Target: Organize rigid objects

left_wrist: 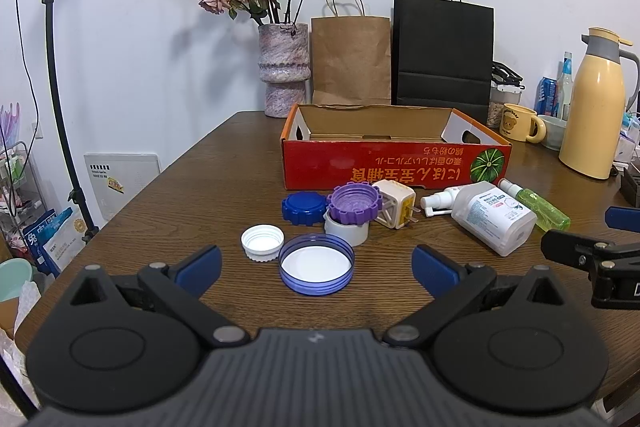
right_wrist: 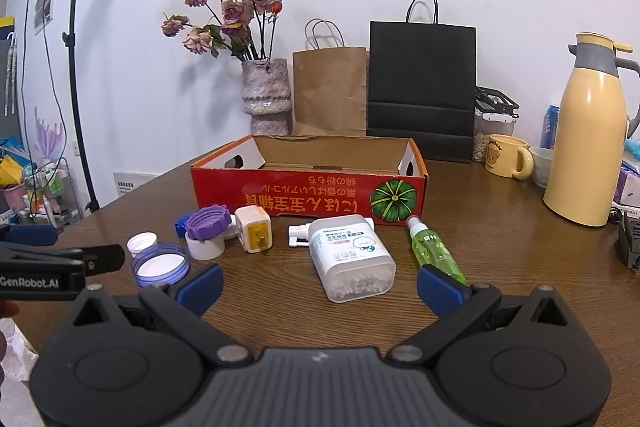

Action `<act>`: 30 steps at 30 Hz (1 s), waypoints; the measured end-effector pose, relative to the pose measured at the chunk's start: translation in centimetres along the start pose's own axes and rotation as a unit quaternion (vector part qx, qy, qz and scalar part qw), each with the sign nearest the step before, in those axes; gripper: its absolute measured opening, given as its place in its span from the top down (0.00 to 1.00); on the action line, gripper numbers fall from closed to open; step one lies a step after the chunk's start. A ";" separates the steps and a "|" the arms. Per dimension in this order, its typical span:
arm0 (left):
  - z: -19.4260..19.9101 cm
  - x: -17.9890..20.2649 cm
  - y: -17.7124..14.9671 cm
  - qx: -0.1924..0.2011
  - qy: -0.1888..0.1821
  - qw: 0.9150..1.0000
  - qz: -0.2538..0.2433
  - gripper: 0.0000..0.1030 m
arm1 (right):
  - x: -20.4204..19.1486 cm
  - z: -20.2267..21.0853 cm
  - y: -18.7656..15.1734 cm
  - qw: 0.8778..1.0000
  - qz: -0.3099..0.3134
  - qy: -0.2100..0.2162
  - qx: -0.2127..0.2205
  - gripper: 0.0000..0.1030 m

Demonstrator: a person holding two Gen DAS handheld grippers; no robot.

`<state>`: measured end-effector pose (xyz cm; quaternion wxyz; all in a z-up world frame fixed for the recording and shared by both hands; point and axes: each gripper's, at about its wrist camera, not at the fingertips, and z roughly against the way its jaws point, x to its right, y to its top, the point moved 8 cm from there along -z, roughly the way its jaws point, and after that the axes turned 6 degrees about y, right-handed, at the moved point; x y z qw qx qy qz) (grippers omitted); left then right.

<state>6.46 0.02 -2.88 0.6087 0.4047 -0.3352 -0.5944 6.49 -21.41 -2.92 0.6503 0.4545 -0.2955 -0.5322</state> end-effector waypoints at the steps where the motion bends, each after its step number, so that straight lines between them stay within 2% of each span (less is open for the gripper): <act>1: 0.0 0.0 0.0 0.000 0.000 1.000 0.000 0.00 | 0.0 0.0 0.0 1.000 0.000 0.000 0.000 0.00; 30: 0.2 -0.1 0.2 0.002 0.000 1.000 0.002 0.00 | -0.4 0.4 0.2 1.000 0.005 0.002 0.006 0.00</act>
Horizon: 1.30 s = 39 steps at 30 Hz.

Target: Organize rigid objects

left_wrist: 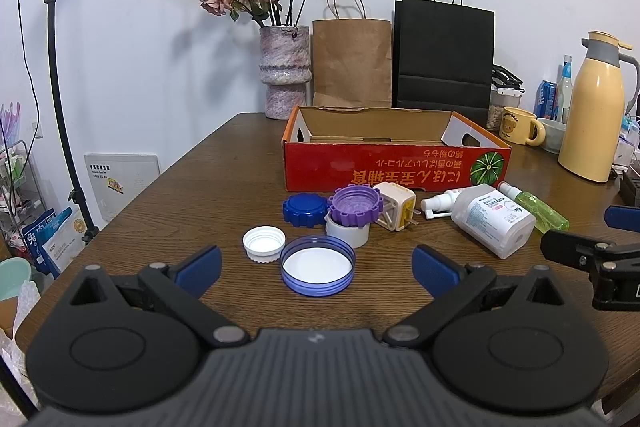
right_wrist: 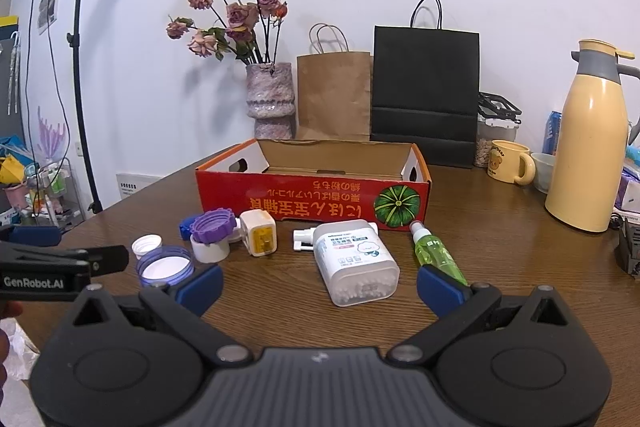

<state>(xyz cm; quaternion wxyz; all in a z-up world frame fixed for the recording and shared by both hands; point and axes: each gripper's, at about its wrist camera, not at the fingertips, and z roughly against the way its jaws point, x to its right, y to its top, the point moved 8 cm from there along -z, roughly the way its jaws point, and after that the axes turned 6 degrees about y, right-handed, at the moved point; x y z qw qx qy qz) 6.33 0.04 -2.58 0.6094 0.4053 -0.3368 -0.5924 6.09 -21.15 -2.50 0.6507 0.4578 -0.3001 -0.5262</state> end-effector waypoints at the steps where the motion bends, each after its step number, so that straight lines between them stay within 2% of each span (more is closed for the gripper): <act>1: 0.0 0.0 0.0 0.000 0.000 1.000 0.000 0.00 | 0.0 0.0 0.0 1.000 0.000 0.000 0.000 0.00; 23: -0.2 -0.2 0.3 -0.007 0.000 1.000 0.004 0.00 | -0.3 -0.7 0.0 1.000 0.005 0.002 -0.008 0.00; 39: -6.7 -1.6 -0.7 -0.063 0.031 0.997 0.009 0.00 | 1.0 -5.1 -0.3 0.999 0.008 -0.010 -0.043 0.00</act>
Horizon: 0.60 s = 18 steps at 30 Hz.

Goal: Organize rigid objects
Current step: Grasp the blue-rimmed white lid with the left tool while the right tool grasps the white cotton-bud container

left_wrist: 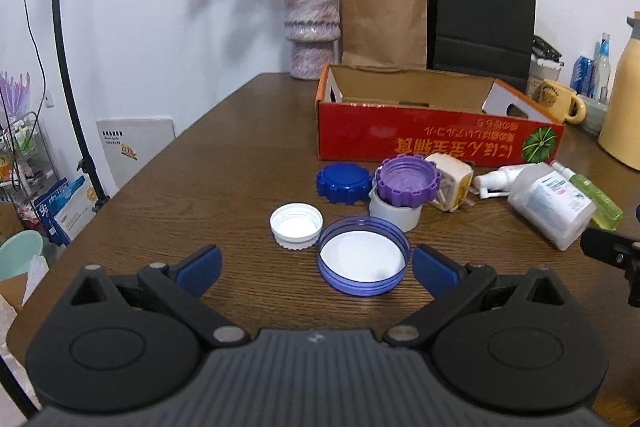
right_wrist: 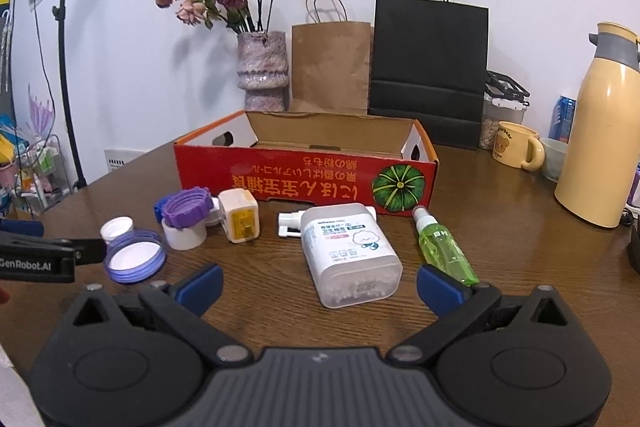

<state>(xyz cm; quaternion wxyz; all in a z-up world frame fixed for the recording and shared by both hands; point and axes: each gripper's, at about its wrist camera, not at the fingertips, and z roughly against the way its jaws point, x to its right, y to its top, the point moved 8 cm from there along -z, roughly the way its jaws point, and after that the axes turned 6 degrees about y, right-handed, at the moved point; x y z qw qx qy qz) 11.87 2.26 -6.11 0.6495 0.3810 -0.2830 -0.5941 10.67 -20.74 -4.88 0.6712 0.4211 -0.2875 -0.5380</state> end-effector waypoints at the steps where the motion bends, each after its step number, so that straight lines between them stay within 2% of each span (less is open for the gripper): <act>1: -0.3 0.0 0.0 -0.003 0.000 1.000 0.000 0.00 | 0.1 -0.3 0.0 1.000 0.001 -0.001 -0.002 0.00; 18: -4.7 2.3 -0.4 -0.047 -0.008 0.999 0.000 0.00 | 2.9 -6.2 1.3 0.999 0.006 -0.013 -0.034 0.00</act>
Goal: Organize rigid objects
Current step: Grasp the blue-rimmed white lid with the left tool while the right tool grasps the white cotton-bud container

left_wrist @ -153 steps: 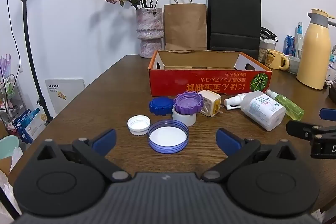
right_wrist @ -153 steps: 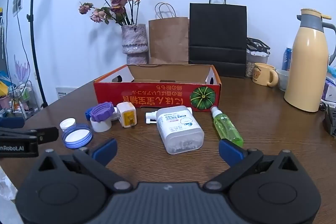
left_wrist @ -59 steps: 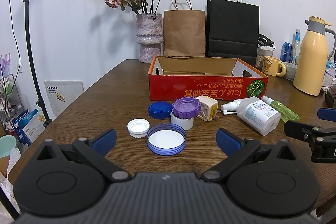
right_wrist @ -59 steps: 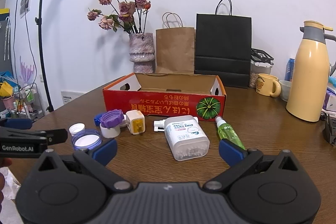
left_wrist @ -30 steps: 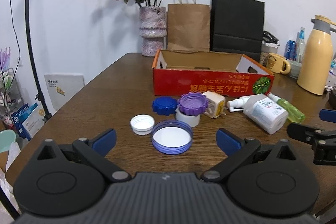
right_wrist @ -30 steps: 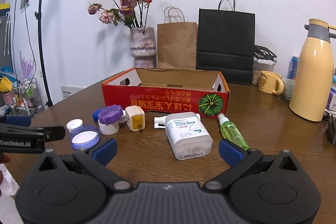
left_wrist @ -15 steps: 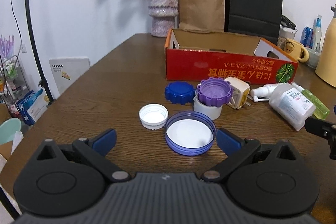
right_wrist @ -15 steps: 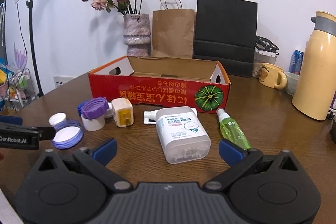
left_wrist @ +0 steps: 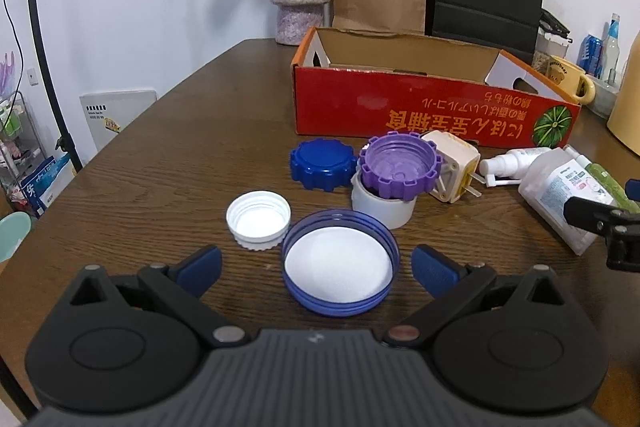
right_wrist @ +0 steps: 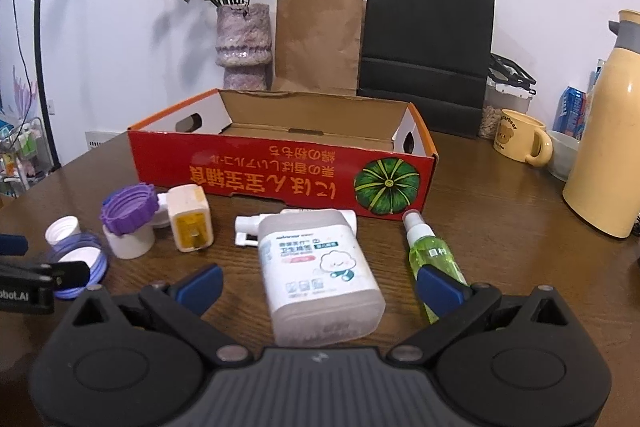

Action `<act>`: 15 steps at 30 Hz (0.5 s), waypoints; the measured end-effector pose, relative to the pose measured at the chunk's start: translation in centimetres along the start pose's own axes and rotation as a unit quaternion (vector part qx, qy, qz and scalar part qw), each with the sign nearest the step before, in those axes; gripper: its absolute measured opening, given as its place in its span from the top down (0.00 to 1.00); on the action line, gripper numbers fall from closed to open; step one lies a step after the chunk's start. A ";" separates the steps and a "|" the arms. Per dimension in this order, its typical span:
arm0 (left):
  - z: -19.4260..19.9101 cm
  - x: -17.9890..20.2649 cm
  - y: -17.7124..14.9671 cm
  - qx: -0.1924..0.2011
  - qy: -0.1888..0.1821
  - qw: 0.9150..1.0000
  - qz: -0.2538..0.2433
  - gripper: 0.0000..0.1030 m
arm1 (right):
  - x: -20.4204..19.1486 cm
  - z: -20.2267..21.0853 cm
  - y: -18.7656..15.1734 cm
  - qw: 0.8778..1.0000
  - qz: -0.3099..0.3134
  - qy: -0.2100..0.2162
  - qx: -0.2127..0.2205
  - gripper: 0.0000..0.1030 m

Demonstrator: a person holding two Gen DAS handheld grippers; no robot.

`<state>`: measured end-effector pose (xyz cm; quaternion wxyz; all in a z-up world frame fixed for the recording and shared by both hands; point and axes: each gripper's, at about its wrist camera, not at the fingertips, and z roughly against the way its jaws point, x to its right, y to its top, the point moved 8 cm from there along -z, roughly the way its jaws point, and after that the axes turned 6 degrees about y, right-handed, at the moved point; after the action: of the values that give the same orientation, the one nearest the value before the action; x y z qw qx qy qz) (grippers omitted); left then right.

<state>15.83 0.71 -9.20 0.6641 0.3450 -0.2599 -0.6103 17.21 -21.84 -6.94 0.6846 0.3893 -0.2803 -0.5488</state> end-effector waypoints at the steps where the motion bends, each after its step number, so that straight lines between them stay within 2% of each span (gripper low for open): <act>1: -0.2 0.1 0.0 -0.002 0.000 1.000 0.000 0.00 | 0.1 -0.3 0.1 1.000 0.001 0.001 -0.002 0.00; 8: -1.3 0.6 -0.1 -0.012 0.004 1.000 -0.001 0.04 | 0.4 -2.3 0.4 1.000 0.004 0.006 -0.019 0.01; 13: -1.6 0.8 -0.1 -0.013 0.007 1.000 -0.001 0.16 | 0.4 -3.3 0.2 1.000 0.004 0.010 -0.027 0.02; 15: -1.5 0.9 0.0 -0.008 0.005 1.000 -0.001 0.29 | 0.4 -3.5 0.1 1.000 0.004 0.009 -0.028 0.02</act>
<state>17.08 0.02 -10.22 0.6677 0.3433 -0.2516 -0.6108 20.16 -21.49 -8.77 0.6997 0.3741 -0.2600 -0.5504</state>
